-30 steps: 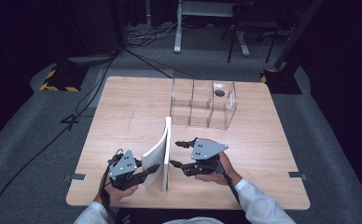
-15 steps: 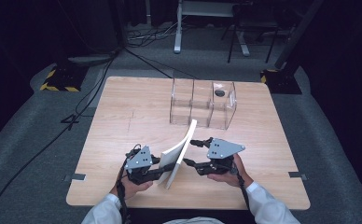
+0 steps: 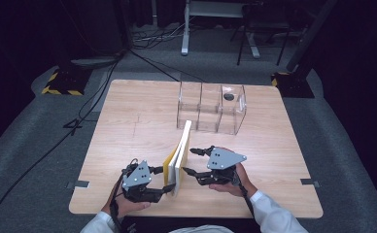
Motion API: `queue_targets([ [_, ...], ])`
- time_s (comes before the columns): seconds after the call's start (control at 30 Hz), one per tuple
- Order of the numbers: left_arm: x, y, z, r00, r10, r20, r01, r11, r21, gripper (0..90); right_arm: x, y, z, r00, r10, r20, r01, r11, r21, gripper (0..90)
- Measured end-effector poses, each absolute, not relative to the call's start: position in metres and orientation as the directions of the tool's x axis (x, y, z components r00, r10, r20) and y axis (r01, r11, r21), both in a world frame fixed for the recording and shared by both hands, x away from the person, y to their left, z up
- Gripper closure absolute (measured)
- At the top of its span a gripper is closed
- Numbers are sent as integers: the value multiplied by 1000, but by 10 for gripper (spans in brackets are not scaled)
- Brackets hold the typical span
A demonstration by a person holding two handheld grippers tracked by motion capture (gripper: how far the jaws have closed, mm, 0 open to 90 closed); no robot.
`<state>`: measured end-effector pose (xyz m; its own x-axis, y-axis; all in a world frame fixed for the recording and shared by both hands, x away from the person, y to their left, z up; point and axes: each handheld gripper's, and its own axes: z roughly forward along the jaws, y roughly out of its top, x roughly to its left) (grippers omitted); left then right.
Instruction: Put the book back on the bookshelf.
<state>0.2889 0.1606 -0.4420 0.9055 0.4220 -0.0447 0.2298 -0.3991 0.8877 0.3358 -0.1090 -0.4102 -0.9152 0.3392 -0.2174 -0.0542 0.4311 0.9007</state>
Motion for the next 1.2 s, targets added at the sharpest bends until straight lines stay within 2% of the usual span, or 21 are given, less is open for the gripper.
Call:
queue_targets([
  [0.07,283,152,-444,907,421,-22,219,-428,877,257,335,-106,-412,-917,333,-219,-55,437,898,377],
  [0.13,281,146,-444,906,423,-14,217,-437,873,196,332,-103,-415,-914,331,-233,-66,447,892,375],
  [0.2,279,137,-445,897,442,-6,217,-427,878,181,332,-101,-415,-913,331,-238,-68,452,890,375],
  [0.3,279,125,-447,859,512,17,225,-406,886,169,330,-99,-418,-911,334,-241,-68,455,888,362],
  [0.43,281,122,-447,830,558,21,233,-381,895,233,332,-100,-419,-912,341,-227,-54,450,891,346],
  [0.47,282,121,-448,812,583,29,239,-377,895,316,334,-100,-419,-911,347,-225,-50,450,892,338],
  [0.53,284,121,-448,805,592,32,241,-375,895,377,335,-101,-420,-908,356,-221,-42,448,893,334],
  [0.57,284,123,-449,792,610,37,243,-370,897,444,337,-102,-420,-906,360,-221,-40,449,893,327],
  [0.67,286,127,-449,801,599,15,251,-358,899,549,338,-103,-420,-901,375,-219,-32,446,895,328],
  [0.7,286,130,-449,803,595,25,240,-361,901,549,339,-104,-420,-899,380,-219,-29,447,894,325],
  [0.73,286,133,-449,805,593,16,243,-354,903,626,341,-106,-419,-897,386,-217,-25,445,895,320],
  [0.83,291,147,-450,817,577,-9,249,-338,908,729,349,-117,-418,-883,423,-205,-5,429,903,325],
  [1.0,292,157,-451,881,473,-18,212,-359,909,749,365,-142,-419,-876,454,-165,34,399,916,309],
  [1.03,292,158,-451,890,455,-20,205,-362,909,749,370,-148,-420,-888,438,-137,49,388,920,280],
  [1.2,294,161,-451,926,375,-41,190,-370,909,745,379,-158,-425,-942,325,-88,52,399,916,272],
])
